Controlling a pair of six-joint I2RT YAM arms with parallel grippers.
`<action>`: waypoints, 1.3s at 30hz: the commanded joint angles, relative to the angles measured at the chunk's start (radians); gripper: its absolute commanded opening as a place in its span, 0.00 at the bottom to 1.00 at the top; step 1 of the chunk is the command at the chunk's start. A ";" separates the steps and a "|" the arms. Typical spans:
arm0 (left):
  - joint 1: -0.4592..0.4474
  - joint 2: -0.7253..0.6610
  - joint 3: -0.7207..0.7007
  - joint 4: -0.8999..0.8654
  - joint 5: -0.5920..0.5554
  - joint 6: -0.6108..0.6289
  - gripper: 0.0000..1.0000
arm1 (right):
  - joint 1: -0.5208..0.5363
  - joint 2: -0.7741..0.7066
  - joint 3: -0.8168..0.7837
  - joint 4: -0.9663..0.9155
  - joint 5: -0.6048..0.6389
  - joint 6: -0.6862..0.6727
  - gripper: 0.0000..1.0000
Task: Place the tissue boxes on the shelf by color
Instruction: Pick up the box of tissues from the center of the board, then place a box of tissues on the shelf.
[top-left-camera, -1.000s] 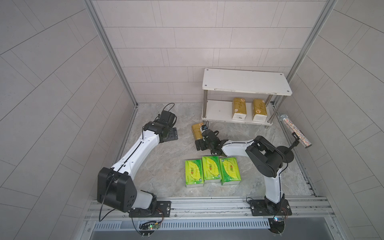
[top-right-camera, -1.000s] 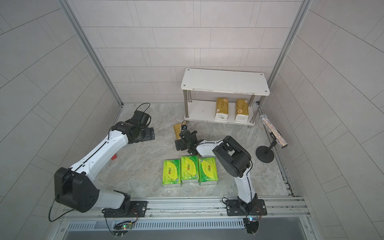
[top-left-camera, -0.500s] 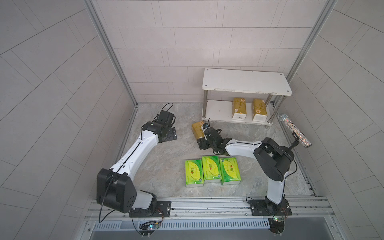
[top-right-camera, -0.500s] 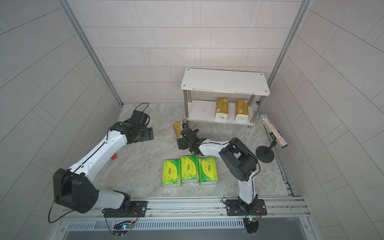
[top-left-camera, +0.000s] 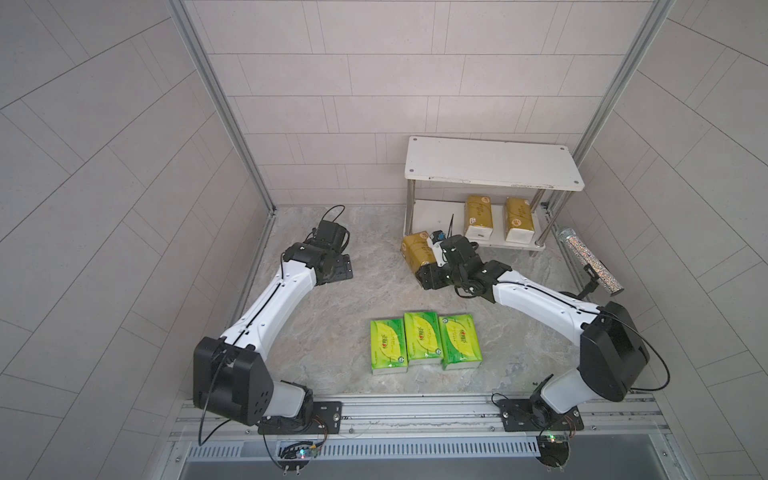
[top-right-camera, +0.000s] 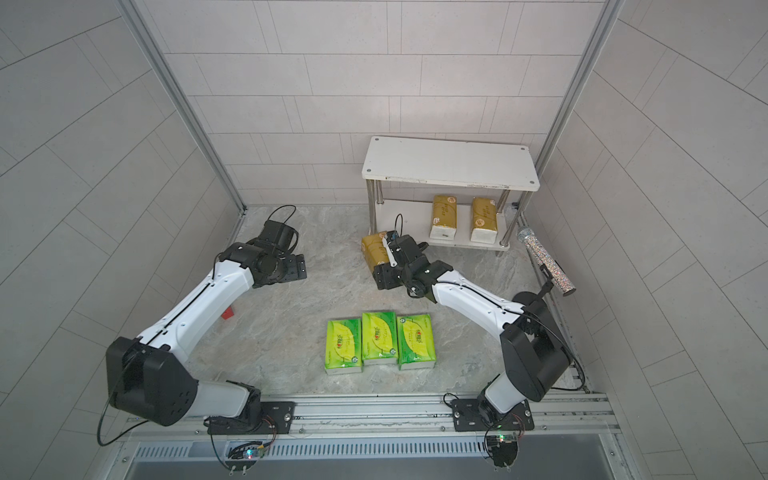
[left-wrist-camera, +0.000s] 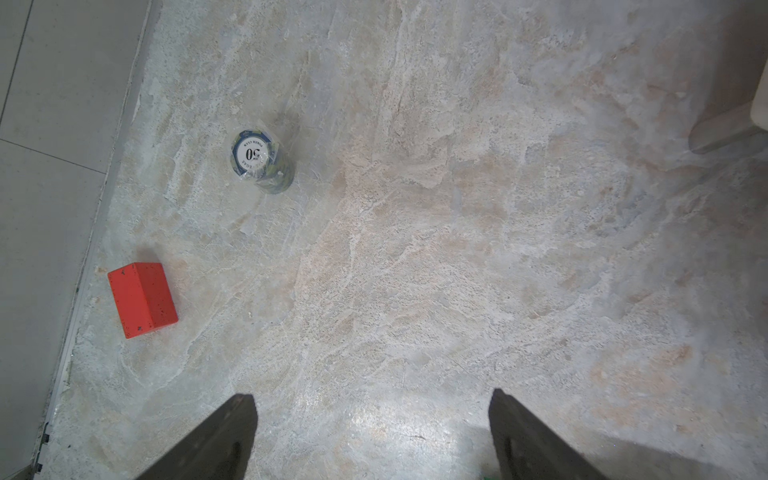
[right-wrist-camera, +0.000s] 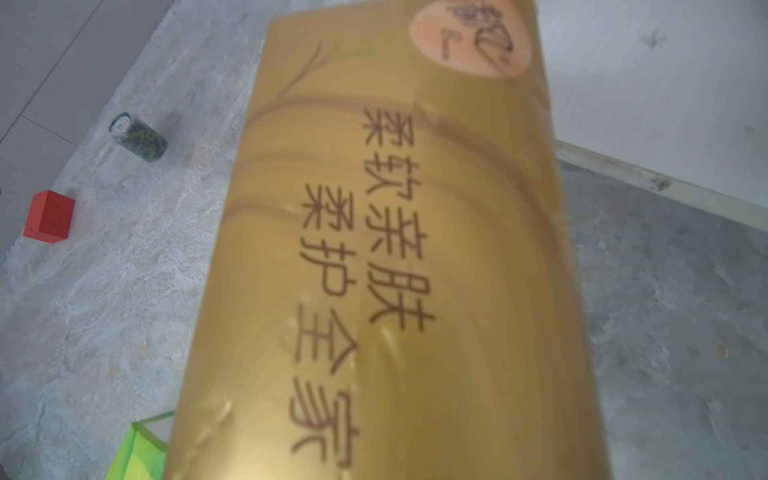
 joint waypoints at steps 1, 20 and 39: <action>0.006 0.005 0.017 -0.008 -0.005 0.010 0.96 | -0.040 -0.053 0.024 -0.127 -0.056 0.004 0.83; 0.006 0.012 0.024 -0.013 0.040 0.033 0.95 | -0.066 0.142 0.186 0.009 0.228 0.130 0.82; 0.002 -0.006 0.022 -0.033 -0.002 0.072 0.95 | -0.126 0.466 0.481 0.018 0.299 0.163 0.82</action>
